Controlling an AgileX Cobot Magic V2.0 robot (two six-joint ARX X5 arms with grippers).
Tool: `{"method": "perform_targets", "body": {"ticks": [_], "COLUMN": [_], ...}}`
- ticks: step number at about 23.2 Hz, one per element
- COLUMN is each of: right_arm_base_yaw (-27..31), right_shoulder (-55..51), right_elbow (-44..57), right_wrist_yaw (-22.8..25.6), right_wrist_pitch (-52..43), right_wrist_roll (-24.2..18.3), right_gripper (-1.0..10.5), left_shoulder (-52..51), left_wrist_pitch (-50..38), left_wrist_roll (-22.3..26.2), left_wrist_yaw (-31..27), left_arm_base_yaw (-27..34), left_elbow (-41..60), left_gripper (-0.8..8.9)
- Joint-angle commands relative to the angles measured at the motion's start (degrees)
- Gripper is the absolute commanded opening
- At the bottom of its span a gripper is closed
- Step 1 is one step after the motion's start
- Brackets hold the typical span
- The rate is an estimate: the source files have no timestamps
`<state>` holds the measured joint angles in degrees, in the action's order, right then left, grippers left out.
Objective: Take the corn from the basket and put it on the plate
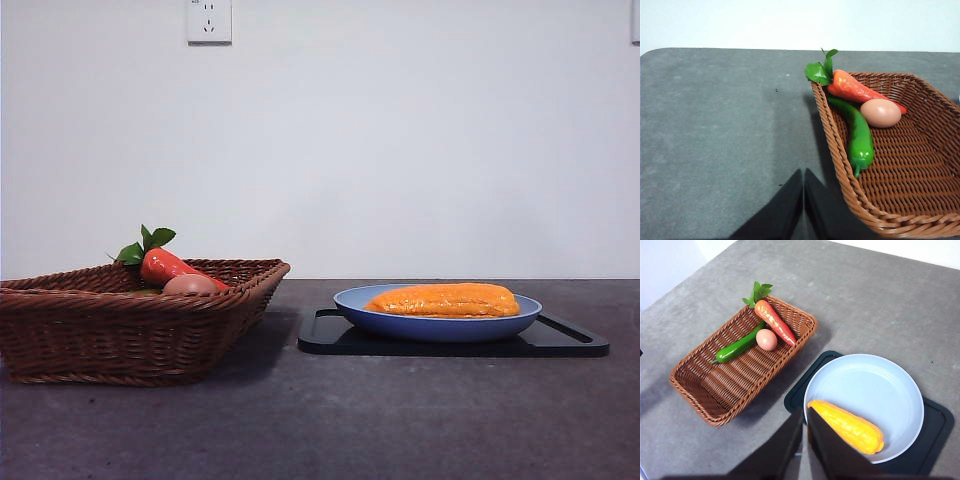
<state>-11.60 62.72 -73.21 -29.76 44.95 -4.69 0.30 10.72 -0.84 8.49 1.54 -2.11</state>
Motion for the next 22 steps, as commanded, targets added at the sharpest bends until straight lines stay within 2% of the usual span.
{"method": "perform_targets", "body": {"ticks": [1,9,11,14,17,20,22], "right_arm_base_yaw": [-0.2,-0.2,0.2,3.2,6.7,11.6,13.5], "right_shoulder": [0.5,0.5,-0.3,-4.3,-12.3,-23.3,-27.9], "right_elbow": [-0.6,-0.6,-0.6,0.3,9.0,23.8,30.1], "right_wrist_yaw": [0.0,0.0,0.5,6.6,7.3,7.6,8.4], "right_wrist_pitch": [-0.4,-0.4,-0.7,-5.1,-17.0,-28.7,-33.3], "right_wrist_roll": [-0.5,-0.5,-3.0,-3.7,-2.6,0.4,1.4], "right_gripper": [0.0,0.0,0.0,0.0,0.0,0.0,0.0], "left_shoulder": [-0.1,-0.1,-0.1,-0.1,-0.1,-0.1,-0.1], "left_wrist_pitch": [0.9,0.9,0.9,0.9,0.9,0.9,0.9], "left_wrist_roll": [-0.3,-0.3,-0.3,-0.3,-0.3,-0.3,-0.3], "left_wrist_yaw": [0.1,0.1,0.1,0.1,0.1,0.1,0.1], "left_arm_base_yaw": [0.0,0.0,0.0,0.0,0.0,0.0,0.0], "left_elbow": [1.2,1.2,1.2,1.2,1.2,1.2,1.2], "left_gripper": [0.06,0.06,0.06,0.06,0.06,0.06,0.06]}}
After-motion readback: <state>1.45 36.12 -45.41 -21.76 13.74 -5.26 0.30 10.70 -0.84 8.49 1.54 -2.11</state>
